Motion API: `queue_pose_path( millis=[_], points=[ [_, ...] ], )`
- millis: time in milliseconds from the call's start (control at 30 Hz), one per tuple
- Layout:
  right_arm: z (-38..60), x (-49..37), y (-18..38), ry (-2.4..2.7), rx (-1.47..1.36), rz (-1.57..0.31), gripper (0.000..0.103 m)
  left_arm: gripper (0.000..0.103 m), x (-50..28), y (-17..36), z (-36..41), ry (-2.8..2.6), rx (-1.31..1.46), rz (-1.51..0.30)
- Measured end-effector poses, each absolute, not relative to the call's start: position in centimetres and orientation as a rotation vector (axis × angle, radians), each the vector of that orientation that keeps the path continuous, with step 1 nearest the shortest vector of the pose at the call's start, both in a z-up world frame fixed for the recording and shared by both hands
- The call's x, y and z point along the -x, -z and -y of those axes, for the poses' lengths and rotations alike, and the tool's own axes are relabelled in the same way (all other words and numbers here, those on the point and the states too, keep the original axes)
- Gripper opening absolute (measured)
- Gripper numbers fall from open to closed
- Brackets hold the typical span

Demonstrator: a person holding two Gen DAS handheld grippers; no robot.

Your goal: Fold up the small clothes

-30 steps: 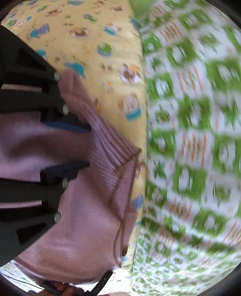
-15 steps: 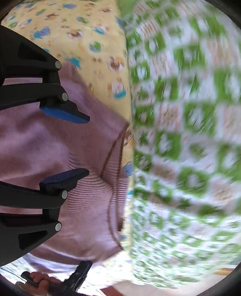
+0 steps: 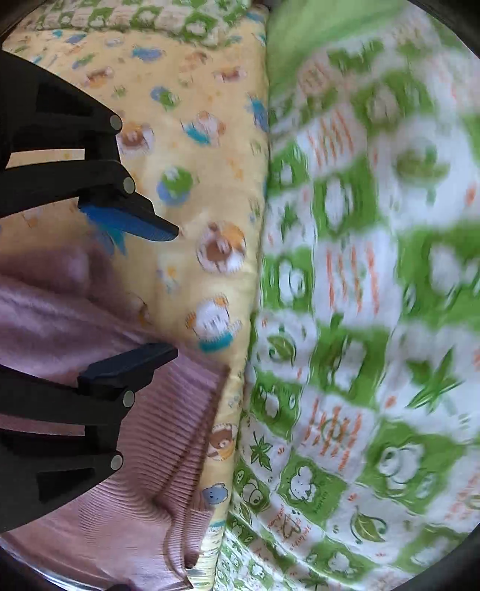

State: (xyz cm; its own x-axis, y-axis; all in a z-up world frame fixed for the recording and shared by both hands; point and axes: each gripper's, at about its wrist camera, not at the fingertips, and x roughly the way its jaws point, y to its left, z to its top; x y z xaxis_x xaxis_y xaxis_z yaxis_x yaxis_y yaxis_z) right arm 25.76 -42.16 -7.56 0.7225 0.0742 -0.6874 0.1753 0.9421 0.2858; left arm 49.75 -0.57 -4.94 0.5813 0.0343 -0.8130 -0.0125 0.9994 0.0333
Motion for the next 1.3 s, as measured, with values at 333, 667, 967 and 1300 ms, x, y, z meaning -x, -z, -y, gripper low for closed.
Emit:
queue_pose_path(
  millis=[333, 667, 967, 1300],
  points=[
    [39.7, -22.3, 5.4, -0.018, -0.383, -0.724, 0.039, 0.056, -38.8, 2.7, 1.0, 0.172, 0.069, -0.905],
    [43.2, -19.0, 7.7, 0.151, -0.365, -0.838, 0.041, 0.06, -32.6, 9.5, -3.3, 0.031, -0.007, -1.039],
    [40.4, -20.3, 3.5, -0.001, -0.406, -0.743, 0.043, 0.067, -24.7, 8.4, -10.7, -0.033, 0.339, -1.041],
    [30.5, -24.3, 3.7, -0.225, -0.366, -0.792, 0.045, 0.073, -20.4, 11.5, -10.4, -0.037, 0.596, -1.126]
  ],
)
